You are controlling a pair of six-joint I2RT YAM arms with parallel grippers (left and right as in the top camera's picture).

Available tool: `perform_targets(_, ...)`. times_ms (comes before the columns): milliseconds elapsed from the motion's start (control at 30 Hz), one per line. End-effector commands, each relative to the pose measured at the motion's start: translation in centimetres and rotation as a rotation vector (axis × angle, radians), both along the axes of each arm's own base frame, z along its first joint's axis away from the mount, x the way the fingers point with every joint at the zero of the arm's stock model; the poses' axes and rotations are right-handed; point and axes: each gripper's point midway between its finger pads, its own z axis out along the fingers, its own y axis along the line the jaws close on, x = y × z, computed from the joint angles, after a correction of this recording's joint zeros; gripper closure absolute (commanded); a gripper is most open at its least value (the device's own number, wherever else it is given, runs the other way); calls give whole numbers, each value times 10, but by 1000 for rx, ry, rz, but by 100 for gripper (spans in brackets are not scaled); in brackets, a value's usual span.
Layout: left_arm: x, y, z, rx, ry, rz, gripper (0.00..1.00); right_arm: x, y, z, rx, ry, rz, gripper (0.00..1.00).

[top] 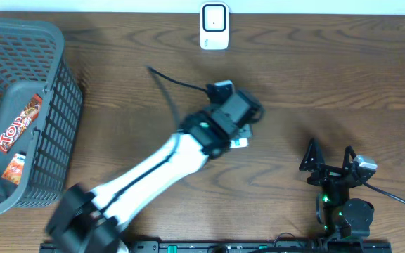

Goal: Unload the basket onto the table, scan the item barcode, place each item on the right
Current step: 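Lift the Panadol box out and carry it toward the scanner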

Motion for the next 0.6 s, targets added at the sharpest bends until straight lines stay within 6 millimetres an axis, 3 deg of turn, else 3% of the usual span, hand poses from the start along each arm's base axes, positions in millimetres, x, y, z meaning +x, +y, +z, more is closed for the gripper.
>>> perform_targets(0, -1, -21, -41, -39, 57, 161, 48, 0, -2, 0, -12, 1, -8, 1)
perform_targets(133, -2, -35, -71, -89, 99, 296, 48, 0, -2, 0, -12, 1, -8, 1)
perform_targets(300, -4, -30, -109, -183, 191, 627, 48, 0, -2, 0, -12, 1, -8, 1)
perform_targets(400, -5, -30, -121, -241, 234, 758, 48, 0, -2, 0, -12, 1, -8, 1)
perform_targets(433, -5, -32, -123, -268, 250, 788, 44, 0, -2, 0, -12, 1, -8, 1)
perform_targets(500, -2, -40, -123, -310, 259, 794, 7, 0, -2, 0, -12, 1, -8, 1)
perform_targets(567, 2, -47, -118, -349, 254, 783, 2, 0, -2, 0, -12, 1, -8, 1)
